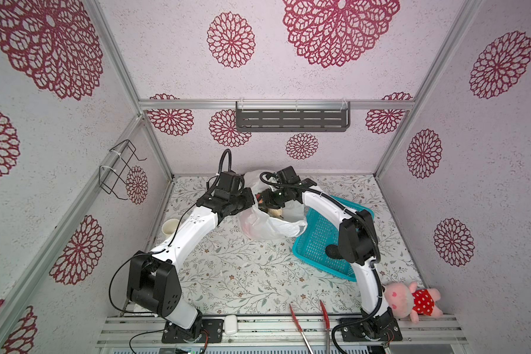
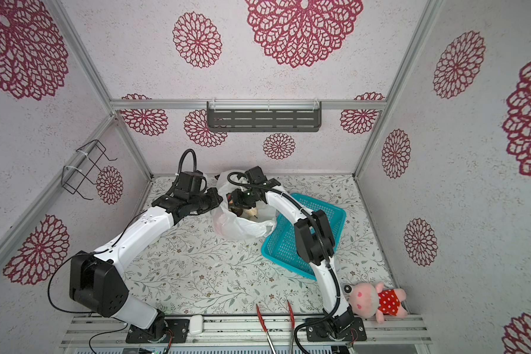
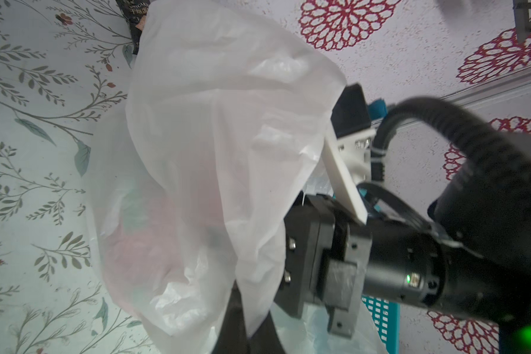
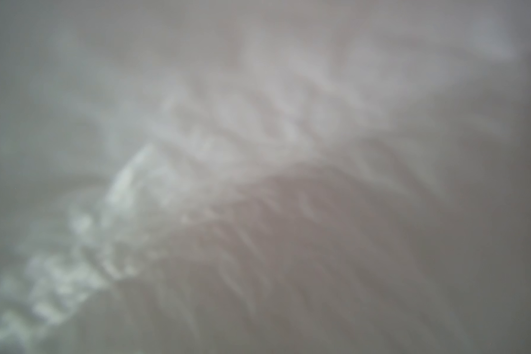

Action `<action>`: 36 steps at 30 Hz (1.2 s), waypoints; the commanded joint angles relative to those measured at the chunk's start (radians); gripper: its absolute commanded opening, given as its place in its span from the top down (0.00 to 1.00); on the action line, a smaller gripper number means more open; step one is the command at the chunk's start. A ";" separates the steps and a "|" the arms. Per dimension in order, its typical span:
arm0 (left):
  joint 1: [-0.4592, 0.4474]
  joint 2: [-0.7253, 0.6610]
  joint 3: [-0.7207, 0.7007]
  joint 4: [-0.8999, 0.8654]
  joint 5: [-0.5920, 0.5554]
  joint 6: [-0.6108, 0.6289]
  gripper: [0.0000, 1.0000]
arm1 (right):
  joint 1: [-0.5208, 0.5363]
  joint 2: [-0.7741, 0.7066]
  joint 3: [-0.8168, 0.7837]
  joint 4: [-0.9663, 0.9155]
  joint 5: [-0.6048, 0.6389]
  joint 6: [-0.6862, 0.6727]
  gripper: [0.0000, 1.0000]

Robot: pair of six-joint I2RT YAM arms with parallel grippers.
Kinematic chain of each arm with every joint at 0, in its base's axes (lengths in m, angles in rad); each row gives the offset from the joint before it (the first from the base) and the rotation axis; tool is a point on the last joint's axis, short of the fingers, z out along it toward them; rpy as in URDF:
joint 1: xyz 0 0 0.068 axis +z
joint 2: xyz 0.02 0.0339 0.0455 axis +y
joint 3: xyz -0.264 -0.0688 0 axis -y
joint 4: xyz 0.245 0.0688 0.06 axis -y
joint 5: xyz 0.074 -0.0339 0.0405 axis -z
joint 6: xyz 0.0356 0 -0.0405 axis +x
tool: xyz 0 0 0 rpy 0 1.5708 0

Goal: Place the fruits into the plastic bag
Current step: Place the fruit in the plastic bag, then pick up the bin from the plate.

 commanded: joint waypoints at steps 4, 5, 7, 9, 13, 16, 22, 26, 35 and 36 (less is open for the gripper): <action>-0.005 0.015 0.019 0.004 -0.014 0.001 1.00 | -0.014 -0.001 0.099 -0.028 0.005 0.006 0.18; -0.004 0.014 0.016 0.003 -0.019 0.001 1.00 | -0.014 -0.022 0.084 -0.029 0.008 -0.009 0.17; -0.005 0.014 0.015 0.003 -0.027 0.002 1.00 | -0.018 -0.080 0.034 -0.020 0.012 -0.039 0.16; -0.005 0.015 0.013 0.005 -0.031 0.000 1.00 | -0.020 -0.162 -0.052 0.007 0.029 -0.067 0.16; -0.005 0.017 0.011 0.011 -0.034 -0.002 1.00 | -0.030 -0.388 -0.304 0.107 0.059 -0.108 0.16; -0.004 0.018 0.009 0.016 -0.034 -0.004 1.00 | -0.056 -0.568 -0.503 0.178 0.093 -0.112 0.15; -0.005 0.028 0.015 0.018 -0.028 0.001 1.00 | -0.146 -0.913 -0.820 0.165 0.328 -0.115 0.09; -0.004 0.038 0.021 0.019 -0.022 0.002 1.00 | -0.176 -1.052 -0.972 0.057 0.635 -0.106 0.06; -0.004 0.055 0.047 0.016 -0.012 0.005 1.00 | -0.190 -0.976 -1.135 -0.141 0.715 -0.063 0.02; -0.004 0.055 0.047 0.014 -0.011 0.005 1.00 | -0.191 -0.969 -1.147 -0.146 0.723 -0.057 0.01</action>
